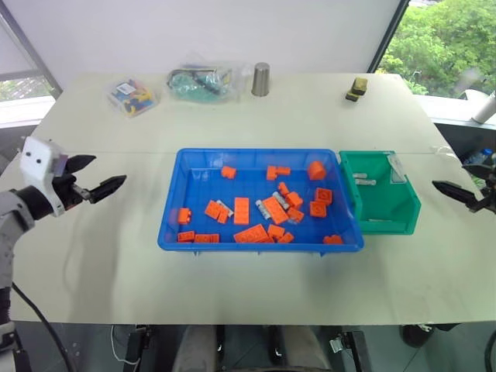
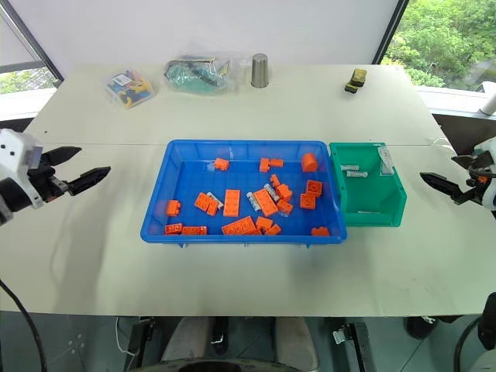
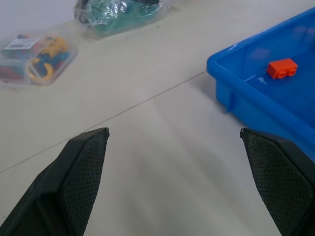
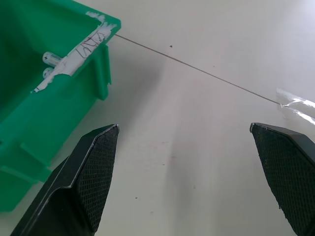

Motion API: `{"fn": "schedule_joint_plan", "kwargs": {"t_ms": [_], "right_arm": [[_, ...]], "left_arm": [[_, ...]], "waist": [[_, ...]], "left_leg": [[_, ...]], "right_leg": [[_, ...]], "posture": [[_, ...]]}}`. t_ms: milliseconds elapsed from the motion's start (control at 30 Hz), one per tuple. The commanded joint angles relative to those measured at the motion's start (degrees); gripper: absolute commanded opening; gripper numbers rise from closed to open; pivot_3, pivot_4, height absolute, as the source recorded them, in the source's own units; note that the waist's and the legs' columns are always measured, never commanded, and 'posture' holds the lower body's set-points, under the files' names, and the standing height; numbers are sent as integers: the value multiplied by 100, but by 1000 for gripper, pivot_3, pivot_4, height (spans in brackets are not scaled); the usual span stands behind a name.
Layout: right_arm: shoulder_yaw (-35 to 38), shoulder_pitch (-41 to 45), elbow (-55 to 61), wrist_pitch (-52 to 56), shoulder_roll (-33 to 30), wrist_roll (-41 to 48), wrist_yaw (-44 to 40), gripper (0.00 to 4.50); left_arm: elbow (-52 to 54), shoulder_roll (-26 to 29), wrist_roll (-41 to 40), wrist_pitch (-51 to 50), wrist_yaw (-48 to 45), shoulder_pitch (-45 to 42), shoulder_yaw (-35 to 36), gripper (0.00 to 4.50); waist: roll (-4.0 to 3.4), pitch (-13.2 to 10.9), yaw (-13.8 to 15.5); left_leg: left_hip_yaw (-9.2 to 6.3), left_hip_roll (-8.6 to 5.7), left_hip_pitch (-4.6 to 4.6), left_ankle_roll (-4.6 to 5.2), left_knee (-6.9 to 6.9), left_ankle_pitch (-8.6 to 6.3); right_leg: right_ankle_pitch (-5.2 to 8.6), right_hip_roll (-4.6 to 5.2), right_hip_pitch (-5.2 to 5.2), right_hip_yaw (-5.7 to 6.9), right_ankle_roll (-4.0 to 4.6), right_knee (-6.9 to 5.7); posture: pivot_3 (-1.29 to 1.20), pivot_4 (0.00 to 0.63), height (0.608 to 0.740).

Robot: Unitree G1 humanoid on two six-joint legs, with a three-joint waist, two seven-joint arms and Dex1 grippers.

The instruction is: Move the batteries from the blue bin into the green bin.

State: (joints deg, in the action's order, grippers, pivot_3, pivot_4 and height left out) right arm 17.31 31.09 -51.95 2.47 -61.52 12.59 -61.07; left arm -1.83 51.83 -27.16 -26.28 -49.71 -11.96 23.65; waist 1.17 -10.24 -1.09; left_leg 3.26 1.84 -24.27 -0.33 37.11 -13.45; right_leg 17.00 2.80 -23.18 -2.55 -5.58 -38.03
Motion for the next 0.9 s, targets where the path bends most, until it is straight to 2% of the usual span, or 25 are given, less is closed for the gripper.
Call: {"fn": "schedule_joint_plan", "kwargs": {"t_ms": [33, 167, 733, 900], "right_arm": [[121, 84, 9, -125, -55, 57, 44, 4399], [113, 93, -2, -131, -71, 53, 54, 4399], [-53, 253, -42, -170, -127, -187, 263, 4399], [-57, 586, 228, 39, -167, -79, 61, 4399]], "left_arm": [[177, 103, -38, 105, -70, -2, 161, 4500], [-63, 33, 36, 25, 230, -290, 152, 4500], [158, -179, 80, 14, 153, -265, -175, 4500], [290, -184, -31, -84, -7, -363, -316, 4500]], "waist": [[0, 0, -3], [0, 0, 6], [0, 0, 2], [0, 0, -8]], "left_leg": [[0, 0, 0, 0, 0, 0], [-2, 0, 0, 0, 1, 0], [3, 0, 0, 0, 2, 0], [3, -1, 0, 0, 2, 0]], "right_leg": [[0, 0, 0, 0, 0, 0], [0, -1, 0, 0, 0, -1], [-1, 0, -1, -1, -1, -2], [-1, -1, -1, -1, -1, -4]], "posture": [[0, 150, 739], [0, 150, 739], [0, 150, 739], [0, 150, 739]]}}
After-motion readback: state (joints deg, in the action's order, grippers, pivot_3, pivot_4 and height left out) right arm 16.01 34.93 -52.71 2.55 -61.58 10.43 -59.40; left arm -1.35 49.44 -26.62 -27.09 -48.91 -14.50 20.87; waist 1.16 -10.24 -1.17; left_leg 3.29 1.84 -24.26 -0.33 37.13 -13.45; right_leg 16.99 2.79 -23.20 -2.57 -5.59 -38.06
